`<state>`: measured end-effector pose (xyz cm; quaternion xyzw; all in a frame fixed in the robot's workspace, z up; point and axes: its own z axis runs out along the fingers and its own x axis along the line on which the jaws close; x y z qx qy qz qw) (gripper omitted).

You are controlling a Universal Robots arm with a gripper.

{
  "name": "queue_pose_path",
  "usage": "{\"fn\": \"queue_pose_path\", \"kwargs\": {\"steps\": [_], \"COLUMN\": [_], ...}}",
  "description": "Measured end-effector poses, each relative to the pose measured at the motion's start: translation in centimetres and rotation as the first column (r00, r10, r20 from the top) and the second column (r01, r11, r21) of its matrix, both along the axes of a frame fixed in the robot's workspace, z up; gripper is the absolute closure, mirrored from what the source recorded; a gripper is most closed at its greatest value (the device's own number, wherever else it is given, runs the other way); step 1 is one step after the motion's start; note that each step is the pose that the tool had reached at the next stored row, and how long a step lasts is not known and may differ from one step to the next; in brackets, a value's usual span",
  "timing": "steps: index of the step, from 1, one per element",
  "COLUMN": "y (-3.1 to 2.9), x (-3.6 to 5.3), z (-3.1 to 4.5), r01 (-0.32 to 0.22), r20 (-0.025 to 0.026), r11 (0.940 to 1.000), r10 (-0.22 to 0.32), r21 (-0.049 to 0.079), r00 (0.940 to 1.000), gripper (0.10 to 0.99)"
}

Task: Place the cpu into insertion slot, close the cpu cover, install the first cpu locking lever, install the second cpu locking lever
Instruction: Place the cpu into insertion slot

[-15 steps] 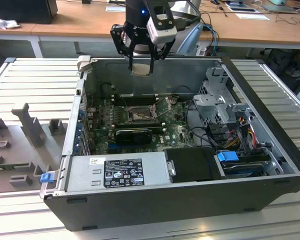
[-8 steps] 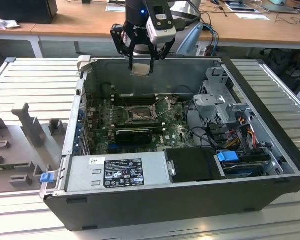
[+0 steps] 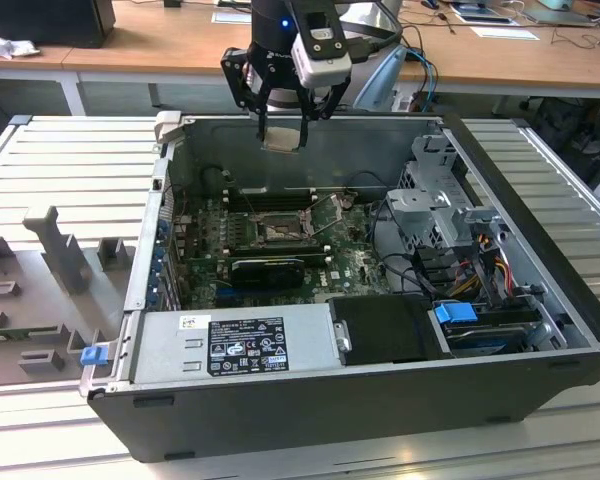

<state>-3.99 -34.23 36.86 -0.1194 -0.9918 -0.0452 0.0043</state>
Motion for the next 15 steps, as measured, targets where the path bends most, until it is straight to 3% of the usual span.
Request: {"fn": "queue_pose_path", "kwargs": {"steps": [15], "y": [0.00], "x": [0.00], "z": [0.00], "r01": [0.070], "r20": [0.0000], "r11": [0.9975], "r10": [-0.070], "r21": [0.000], "r00": [0.9975], "gripper": [0.557]}}
